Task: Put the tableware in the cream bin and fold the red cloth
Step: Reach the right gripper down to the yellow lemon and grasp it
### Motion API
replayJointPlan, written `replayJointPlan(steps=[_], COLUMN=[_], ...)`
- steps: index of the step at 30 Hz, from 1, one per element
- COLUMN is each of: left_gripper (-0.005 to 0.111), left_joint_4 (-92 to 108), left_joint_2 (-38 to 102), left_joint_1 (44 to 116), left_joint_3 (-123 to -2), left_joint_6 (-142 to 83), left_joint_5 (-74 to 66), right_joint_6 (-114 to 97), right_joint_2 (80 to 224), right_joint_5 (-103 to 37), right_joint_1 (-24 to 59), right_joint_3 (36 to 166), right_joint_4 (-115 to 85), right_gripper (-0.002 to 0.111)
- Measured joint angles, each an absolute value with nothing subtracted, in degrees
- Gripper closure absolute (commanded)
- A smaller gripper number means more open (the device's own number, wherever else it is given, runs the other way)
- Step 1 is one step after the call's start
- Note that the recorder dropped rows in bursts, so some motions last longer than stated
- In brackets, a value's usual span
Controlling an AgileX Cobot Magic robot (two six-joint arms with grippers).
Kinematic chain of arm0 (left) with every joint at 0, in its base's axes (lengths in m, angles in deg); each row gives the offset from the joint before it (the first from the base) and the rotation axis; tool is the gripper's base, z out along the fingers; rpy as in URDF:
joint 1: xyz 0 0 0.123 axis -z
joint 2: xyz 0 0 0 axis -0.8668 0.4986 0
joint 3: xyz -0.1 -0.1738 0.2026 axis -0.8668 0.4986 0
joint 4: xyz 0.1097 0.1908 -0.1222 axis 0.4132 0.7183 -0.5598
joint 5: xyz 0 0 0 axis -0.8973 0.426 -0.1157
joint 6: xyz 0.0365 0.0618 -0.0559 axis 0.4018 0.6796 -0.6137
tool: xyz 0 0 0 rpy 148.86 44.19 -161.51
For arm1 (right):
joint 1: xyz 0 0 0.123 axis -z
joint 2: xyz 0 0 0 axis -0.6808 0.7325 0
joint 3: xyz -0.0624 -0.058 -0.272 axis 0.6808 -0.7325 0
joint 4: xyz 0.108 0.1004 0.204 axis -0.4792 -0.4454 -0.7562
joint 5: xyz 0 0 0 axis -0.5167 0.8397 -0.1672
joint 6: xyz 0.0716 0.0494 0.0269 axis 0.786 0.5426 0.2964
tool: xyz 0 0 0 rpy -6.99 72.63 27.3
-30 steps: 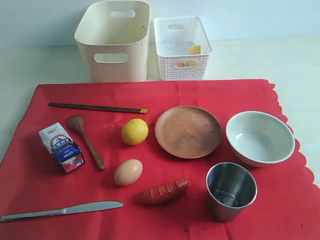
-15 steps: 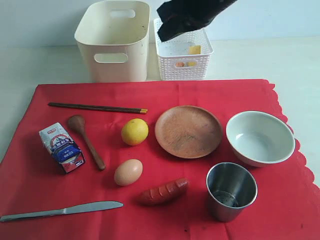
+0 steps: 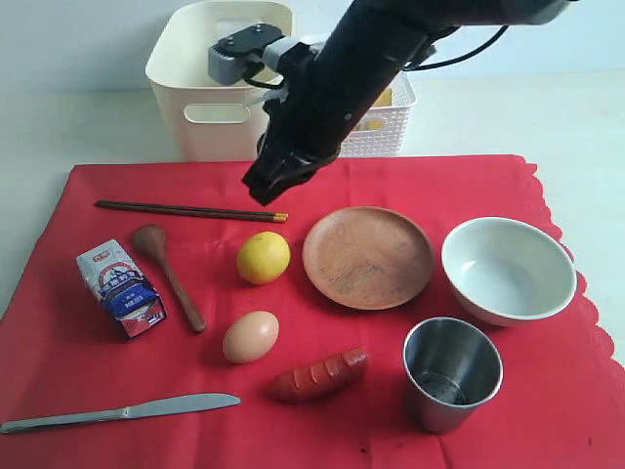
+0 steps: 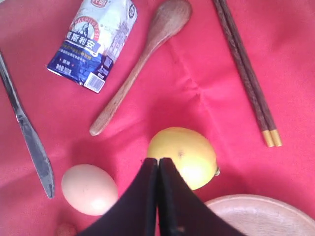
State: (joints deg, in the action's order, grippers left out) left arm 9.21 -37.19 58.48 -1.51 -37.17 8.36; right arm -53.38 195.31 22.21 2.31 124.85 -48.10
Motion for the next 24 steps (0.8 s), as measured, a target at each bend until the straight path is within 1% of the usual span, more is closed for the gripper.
replayJointPlan(steps=[5, 10, 12, 14, 18, 19, 20, 21, 23, 24], left_gripper=[0.107, 0.107, 0.107, 0.107, 0.107, 0.107, 0.107, 0.107, 0.107, 0.107], left_joint_4=[9.2, 9.2, 9.2, 9.2, 9.2, 9.2, 9.2, 9.2, 9.2, 9.2], left_joint_2=[-37.2, -37.2, -37.2, -37.2, -37.2, -37.2, -37.2, -37.2, -37.2, -37.2], left_joint_1=[58.5, 58.5, 58.5, 58.5, 58.5, 58.5, 58.5, 58.5, 58.5, 58.5], left_joint_3=[-1.5, -1.5, -1.5, -1.5, -1.5, -1.5, -1.5, -1.5, -1.5, -1.5], left_joint_6=[-37.2, -37.2, -37.2, -37.2, -37.2, -37.2, -37.2, -37.2, -37.2, -37.2], left_joint_5=[8.4, 8.4, 8.4, 8.4, 8.4, 8.4, 8.4, 8.4, 8.4, 8.4], right_joint_6=[-46.6, -39.6, -37.3, -35.8, -30.9, -29.6, -27.7, -27.3, -26.7, -26.5], right_joint_2=[195.3, 195.3, 195.4, 195.4, 195.4, 195.4, 195.4, 195.5, 196.1, 197.0], right_joint_5=[20.2, 14.9, 13.7, 12.9, 10.6, 10.2, 9.7, 9.7, 9.6, 9.7], right_joint_1=[-2.1, -6.9, -7.7, -8.0, -8.0, -8.0, -8.0, -8.0, -8.0, -8.0], right_joint_3=[124.7, 122.4, 121.6, 121.5, 121.4, 121.4, 121.4, 121.4, 121.4, 121.4], right_joint_4=[-39.5, -31.1, -30.1, -29.3, -26.9, -26.4, -25.8, -25.7, -25.6, -25.6], right_gripper=[0.108, 0.108, 0.106, 0.098, 0.076, 0.064, 0.059, 0.050, 0.040, 0.037])
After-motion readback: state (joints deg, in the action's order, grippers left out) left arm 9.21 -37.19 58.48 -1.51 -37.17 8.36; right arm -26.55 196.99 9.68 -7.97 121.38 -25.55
